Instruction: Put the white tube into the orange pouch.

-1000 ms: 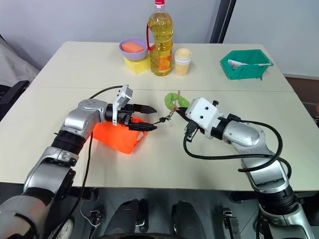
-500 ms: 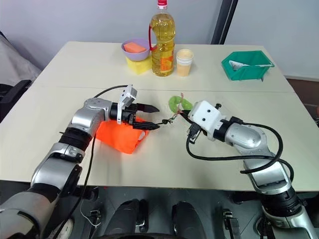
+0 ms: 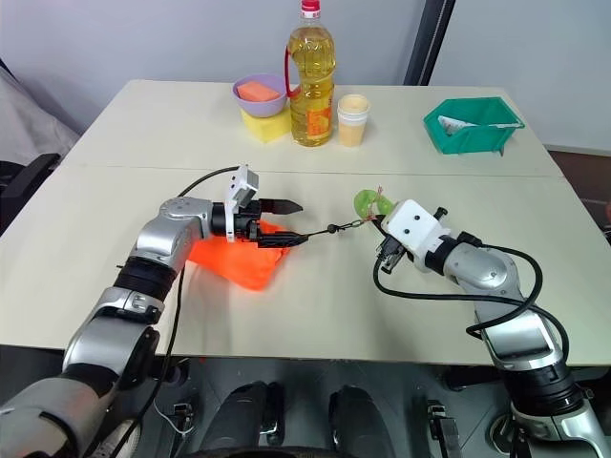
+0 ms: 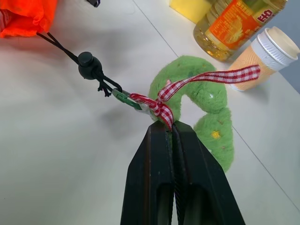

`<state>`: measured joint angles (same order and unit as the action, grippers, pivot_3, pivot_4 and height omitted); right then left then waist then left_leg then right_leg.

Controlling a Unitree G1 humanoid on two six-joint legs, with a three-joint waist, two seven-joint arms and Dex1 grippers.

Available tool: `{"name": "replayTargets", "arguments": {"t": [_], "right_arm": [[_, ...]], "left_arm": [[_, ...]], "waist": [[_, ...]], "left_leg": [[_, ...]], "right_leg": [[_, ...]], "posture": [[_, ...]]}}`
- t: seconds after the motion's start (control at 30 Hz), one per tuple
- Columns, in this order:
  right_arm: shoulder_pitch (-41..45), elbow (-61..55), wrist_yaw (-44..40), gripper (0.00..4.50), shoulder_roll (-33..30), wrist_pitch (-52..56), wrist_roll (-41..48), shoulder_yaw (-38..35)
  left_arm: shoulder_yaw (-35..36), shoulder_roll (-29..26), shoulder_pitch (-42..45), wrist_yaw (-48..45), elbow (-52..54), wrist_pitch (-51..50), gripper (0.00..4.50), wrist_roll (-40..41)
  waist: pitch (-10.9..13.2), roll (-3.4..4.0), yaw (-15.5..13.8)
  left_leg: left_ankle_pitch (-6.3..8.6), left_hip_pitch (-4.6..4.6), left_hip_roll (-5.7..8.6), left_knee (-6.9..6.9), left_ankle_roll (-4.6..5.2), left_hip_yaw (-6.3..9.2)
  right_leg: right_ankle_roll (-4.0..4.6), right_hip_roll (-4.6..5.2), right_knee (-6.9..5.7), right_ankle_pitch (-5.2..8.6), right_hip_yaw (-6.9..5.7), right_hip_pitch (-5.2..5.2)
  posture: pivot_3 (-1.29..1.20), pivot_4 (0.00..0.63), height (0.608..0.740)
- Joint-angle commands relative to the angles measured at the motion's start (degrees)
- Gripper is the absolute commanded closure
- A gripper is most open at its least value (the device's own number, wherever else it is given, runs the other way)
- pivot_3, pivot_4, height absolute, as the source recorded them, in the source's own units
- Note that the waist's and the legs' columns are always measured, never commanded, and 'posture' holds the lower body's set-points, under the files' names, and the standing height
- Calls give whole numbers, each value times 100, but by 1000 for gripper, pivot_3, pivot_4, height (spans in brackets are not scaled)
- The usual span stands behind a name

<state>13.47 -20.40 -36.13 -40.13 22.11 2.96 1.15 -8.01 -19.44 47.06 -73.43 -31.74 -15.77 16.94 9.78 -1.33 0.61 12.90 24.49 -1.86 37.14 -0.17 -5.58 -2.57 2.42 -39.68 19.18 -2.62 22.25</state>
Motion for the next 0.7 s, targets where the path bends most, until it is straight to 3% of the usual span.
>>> {"name": "replayTargets", "arguments": {"t": [0.03,0.17,0.23,0.37,0.6,0.7], "right_arm": [[65,-46,83,4500,24,-124,-7,-194],[66,-46,79,4500,36,-143,-13,-187],[62,-65,83,4500,39,-142,-11,-190],[46,-125,96,4500,56,-133,-11,-180],[73,-136,123,4500,118,-134,4,-146],[64,-120,113,4500,112,-163,16,-151]], "left_arm": [[100,33,13,62,184,-93,27,66],[244,172,87,412,105,-397,27,131],[325,294,80,855,127,48,27,-47],[-74,148,-321,1544,413,2561,27,-1166],[-323,-216,-1052,1599,1154,3439,27,-1542],[-517,-309,-1184,2216,1407,4072,27,-2309]], "waist": [[0,0,0],[0,0,0],[0,0,-7],[0,0,9],[-1,1,-5],[-1,1,-20]], "left_leg": [[0,0,0,0,0,0],[0,0,0,0,0,0],[0,0,0,1,0,0],[0,-2,1,-1,1,-1],[0,-4,-1,0,1,-3],[15,-4,1,1,36,-3]], "right_leg": [[0,0,0,0,0,0],[0,0,-2,0,0,0],[0,0,-2,0,0,0],[-2,1,-2,-1,2,0],[-2,2,-6,-2,4,0],[-5,4,-9,-4,3,-1]], "posture": [[0,150,737],[0,150,737],[0,150,737],[0,150,737],[0,150,737],[0,150,737]]}}
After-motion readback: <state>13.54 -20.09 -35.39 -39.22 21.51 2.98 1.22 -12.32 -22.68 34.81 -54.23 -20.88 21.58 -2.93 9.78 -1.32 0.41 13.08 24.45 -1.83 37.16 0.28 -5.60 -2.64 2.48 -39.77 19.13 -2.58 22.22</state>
